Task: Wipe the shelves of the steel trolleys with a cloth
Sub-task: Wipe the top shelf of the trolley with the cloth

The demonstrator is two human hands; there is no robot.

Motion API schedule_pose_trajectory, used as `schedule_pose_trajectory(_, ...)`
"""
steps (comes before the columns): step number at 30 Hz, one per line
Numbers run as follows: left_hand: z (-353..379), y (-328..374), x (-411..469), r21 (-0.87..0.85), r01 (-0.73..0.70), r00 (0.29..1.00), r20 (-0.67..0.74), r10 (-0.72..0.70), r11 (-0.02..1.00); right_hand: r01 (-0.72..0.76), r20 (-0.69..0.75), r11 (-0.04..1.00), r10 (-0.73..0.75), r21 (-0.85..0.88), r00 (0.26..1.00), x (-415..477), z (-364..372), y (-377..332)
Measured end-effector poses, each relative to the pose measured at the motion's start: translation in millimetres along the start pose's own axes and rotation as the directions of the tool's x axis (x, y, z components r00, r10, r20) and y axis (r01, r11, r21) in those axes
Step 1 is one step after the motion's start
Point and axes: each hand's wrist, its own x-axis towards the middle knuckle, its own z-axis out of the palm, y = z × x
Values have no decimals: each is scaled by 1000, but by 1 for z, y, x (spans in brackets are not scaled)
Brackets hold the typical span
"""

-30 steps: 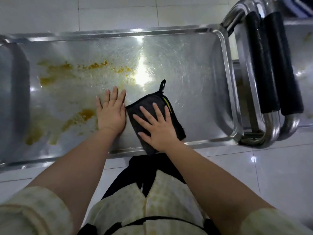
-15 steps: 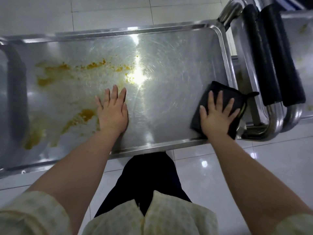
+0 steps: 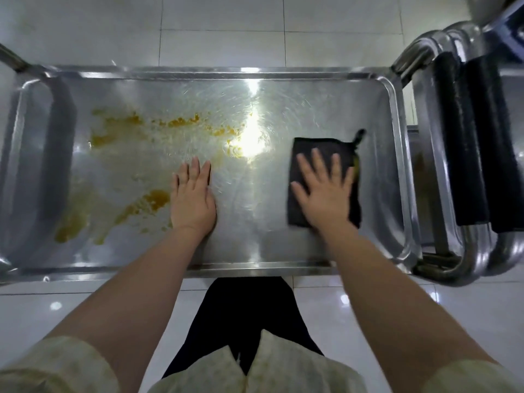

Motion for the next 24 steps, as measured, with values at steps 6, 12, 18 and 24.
schedule_pose_trajectory(6, -1, 2, 0, 0, 2, 1000, -8, -2, 1000, -379, 23, 924, 380, -53, 925, 26, -25, 115)
schedule_pose_trajectory(12, -5, 2, 3, 21, 35, 999, 39, -36, 999, -230, 24, 973, 231, -21, 973, 54, -20, 18)
schedule_pose_trajectory(18, -24, 4, 20, 104, -21, 999, -37, 25, 994, 328, 139, 942, -316, -71, 938, 44, -7, -131)
schedule_pose_trajectory(24, -37, -26, 85, 146, -185, 982, 72, 176, 972, 333, 43, 940, -331, -67, 943, 47, -5, -128)
